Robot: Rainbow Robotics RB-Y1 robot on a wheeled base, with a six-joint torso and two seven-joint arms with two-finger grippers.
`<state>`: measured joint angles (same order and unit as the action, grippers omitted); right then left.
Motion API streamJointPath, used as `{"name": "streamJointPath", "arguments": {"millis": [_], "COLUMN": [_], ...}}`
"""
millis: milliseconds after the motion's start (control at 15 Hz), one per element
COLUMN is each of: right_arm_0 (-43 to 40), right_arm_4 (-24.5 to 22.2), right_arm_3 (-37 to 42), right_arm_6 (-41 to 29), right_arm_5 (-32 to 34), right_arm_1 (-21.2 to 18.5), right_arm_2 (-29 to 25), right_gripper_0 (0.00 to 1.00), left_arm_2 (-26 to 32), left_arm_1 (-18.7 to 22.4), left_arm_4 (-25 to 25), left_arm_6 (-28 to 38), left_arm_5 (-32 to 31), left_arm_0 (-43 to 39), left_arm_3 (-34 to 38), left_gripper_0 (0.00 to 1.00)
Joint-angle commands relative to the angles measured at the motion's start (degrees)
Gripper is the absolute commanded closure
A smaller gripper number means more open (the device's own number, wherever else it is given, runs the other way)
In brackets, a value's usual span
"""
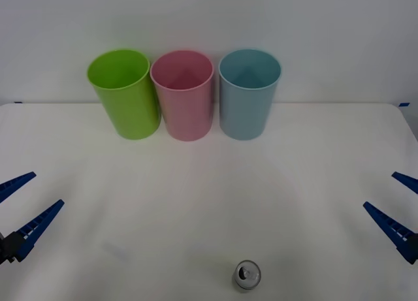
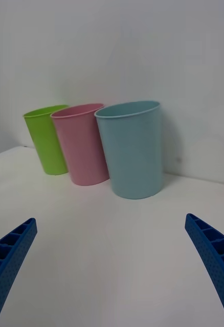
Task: Grasp the object on the table and drop it into the matching bin: aluminum can to the light blue bin, PET bottle to the pink bin.
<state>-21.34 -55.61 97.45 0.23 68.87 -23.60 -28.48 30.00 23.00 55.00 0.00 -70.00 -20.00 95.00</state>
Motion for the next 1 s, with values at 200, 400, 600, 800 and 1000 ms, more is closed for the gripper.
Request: {"name": "streamJointPath", "arguments": {"millis": [200, 400, 600, 800, 1000], "right_arm_0": [-0.02, 0.16, 1.56, 3.32, 4.81], "right_arm_4": [-0.03, -0.73, -2.75, -6.8, -10.22], "right_arm_3": [-0.95, -0.95, -2.0, -3.14, -4.73], "right_arm_6": [1.44, 2.76, 4.26, 5.84, 7.42], "right_arm_5": [1.09, 2.32, 4.43, 6.19, 7.68], "right_arm_1": [-3.73, -5.05, -6.02, -6.02, -6.28], "right_arm_2": [5.01, 7.65, 10.99, 13.18, 14.24], "right_gripper_0": [0.0, 0.0, 0.0, 0.0, 0.0], "left_arm_2": [0.0, 0.0, 0.0, 0.0, 0.0], "left_arm_1": [0.0, 0.0, 0.0, 0.0, 0.0], "left_arm_4": [0.0, 0.0, 0.0, 0.0, 0.0], "left_arm_6": [0.0, 0.0, 0.0, 0.0, 0.0], "left_arm_5": [0.0, 0.0, 0.0, 0.0, 0.0], "left_arm_0": [0.0, 0.0, 0.0, 0.0, 0.0], "left_arm_3": [0.0, 0.0, 0.0, 0.0, 0.0], "left_gripper_0": [0.0, 0.0, 0.0, 0.0, 0.0]}}
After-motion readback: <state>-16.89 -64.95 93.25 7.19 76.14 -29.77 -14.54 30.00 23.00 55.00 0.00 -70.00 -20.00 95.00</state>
